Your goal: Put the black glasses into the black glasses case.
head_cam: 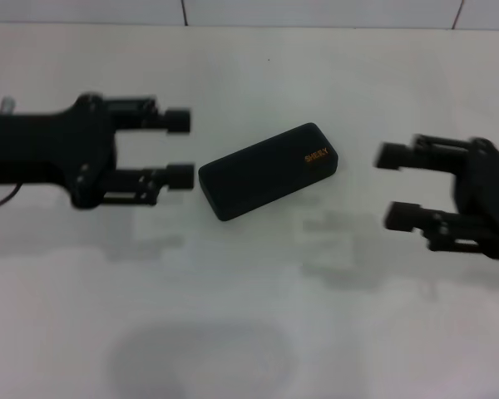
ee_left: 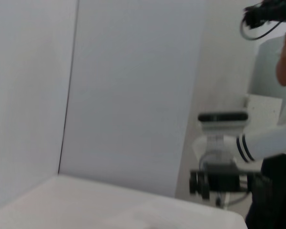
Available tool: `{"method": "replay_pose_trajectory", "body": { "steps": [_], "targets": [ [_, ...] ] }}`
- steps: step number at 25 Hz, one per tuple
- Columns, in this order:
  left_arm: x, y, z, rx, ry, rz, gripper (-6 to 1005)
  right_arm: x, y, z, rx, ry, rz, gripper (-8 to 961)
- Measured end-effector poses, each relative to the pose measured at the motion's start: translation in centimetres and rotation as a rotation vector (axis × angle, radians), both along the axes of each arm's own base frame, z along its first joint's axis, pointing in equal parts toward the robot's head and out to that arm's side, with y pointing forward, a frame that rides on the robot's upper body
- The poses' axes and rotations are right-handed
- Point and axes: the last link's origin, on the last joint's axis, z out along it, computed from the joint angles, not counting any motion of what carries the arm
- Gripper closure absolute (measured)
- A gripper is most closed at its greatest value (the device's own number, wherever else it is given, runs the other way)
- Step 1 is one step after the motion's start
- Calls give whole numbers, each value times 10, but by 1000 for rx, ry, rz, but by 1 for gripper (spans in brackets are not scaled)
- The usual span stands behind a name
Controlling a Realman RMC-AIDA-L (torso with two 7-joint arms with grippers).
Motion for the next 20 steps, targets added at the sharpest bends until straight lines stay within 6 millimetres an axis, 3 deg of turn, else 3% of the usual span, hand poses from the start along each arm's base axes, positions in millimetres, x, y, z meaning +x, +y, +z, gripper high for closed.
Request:
{"method": "replay_pose_trajectory", "body": {
  "steps": [1,7,12,20],
  "targets": [
    [-2,0,0,-6,5,6,446,-1,1,-1,-2,0,4,356],
    [-17,-11,-3,-15,9,41,291,-19,17,-6,-3,-9,32,289],
    [-22,-14,-5,4,-23,50,291,-19,22,-8,-21,-21,-14,234],
    [-20,-13,-17,14,-54,28,291,-20,25,-9,-42,-37,-42,233]
  ]
}}
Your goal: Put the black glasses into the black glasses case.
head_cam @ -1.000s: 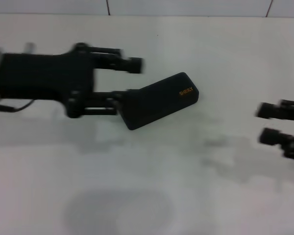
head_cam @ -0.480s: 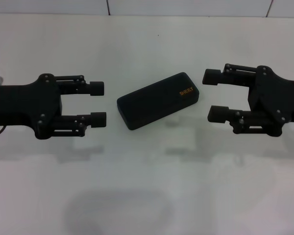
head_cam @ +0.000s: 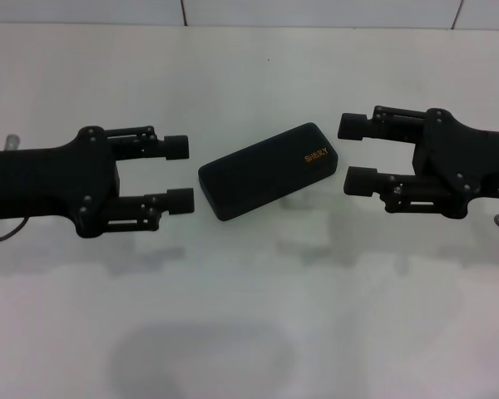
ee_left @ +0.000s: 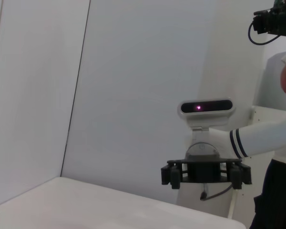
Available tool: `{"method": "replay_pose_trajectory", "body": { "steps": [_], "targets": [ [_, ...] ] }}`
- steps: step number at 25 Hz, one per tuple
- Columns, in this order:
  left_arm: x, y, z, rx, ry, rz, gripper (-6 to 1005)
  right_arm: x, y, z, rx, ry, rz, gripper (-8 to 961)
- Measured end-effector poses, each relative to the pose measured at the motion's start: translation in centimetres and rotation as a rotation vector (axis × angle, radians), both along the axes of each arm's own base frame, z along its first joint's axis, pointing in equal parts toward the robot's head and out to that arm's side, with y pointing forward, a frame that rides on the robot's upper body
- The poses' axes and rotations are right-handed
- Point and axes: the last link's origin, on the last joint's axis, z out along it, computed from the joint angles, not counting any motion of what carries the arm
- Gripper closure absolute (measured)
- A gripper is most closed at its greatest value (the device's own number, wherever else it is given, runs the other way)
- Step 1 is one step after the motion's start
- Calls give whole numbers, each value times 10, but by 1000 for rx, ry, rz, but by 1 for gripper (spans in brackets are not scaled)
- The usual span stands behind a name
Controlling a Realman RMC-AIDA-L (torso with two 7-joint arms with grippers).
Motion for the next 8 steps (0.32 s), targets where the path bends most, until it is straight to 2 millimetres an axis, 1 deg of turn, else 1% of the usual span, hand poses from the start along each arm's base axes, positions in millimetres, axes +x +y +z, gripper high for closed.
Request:
{"method": "replay_pose_trajectory", "body": {
  "steps": [8],
  "targets": [
    [2,4,1,20,-17,6,291,-1,1,0,-5,-11,4,233]
  ]
}}
